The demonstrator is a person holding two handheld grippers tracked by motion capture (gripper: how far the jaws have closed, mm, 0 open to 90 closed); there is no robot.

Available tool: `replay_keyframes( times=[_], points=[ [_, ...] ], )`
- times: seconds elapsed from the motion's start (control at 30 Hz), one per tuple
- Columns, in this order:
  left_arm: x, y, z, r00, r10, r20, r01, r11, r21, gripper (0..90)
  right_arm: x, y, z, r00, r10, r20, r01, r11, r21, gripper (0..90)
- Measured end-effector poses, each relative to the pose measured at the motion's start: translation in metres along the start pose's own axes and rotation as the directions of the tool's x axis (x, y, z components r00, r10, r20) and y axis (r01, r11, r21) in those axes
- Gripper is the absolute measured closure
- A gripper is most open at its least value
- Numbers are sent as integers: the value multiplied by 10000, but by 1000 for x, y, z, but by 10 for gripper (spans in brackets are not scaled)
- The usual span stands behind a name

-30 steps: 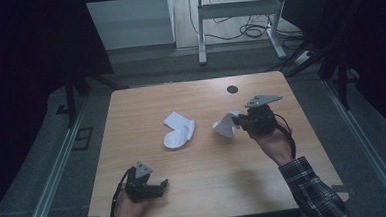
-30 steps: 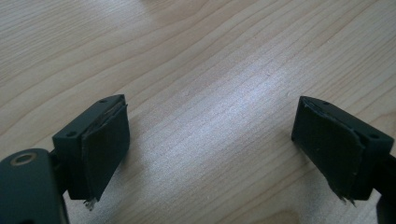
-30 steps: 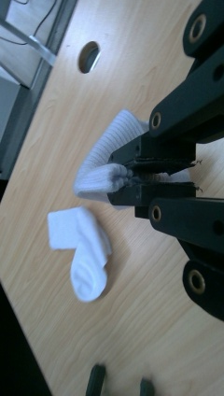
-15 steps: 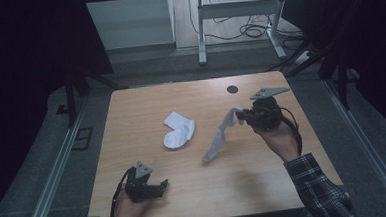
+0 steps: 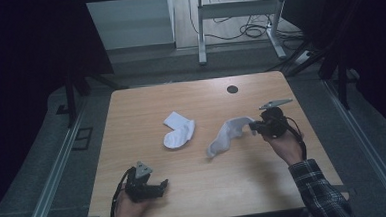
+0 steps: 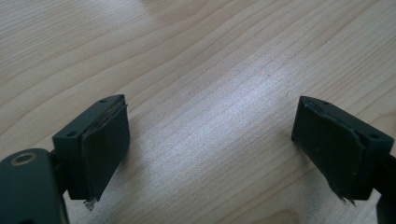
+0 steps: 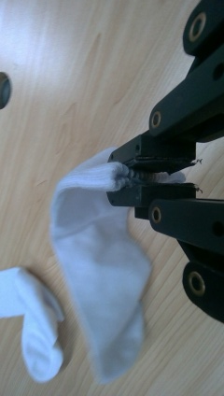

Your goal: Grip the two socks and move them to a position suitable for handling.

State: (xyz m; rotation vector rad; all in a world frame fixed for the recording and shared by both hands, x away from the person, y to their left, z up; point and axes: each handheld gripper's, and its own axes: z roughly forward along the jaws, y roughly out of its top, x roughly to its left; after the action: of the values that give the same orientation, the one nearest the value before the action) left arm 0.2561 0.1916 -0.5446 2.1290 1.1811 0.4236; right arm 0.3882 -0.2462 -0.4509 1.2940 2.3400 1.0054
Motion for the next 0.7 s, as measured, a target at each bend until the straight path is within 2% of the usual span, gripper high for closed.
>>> replay_keyframes(
  times=[0.23,0.33,0.53,0.63,0.7],
  points=[
    [0,0,0,10000,31,18,-31,10000,26,114,-17,-20,12,9988,478,105,-483,9976,497,809],
    [0,0,-1,10000,-2,-3,2,10000,72,114,-24,-27,15,9979,599,239,-612,9966,544,732],
    [-1,3,-2,9998,-152,-106,155,9995,265,132,-36,-33,8,9962,599,630,-607,9981,104,596],
    [-1,6,-2,9996,-214,-198,222,9988,440,157,-40,-34,3,9945,635,837,-627,9980,-120,580],
    [-2,8,-2,9997,-193,-167,200,9986,482,208,-43,-35,0,9937,672,900,-655,9976,-221,572]
  ],
)
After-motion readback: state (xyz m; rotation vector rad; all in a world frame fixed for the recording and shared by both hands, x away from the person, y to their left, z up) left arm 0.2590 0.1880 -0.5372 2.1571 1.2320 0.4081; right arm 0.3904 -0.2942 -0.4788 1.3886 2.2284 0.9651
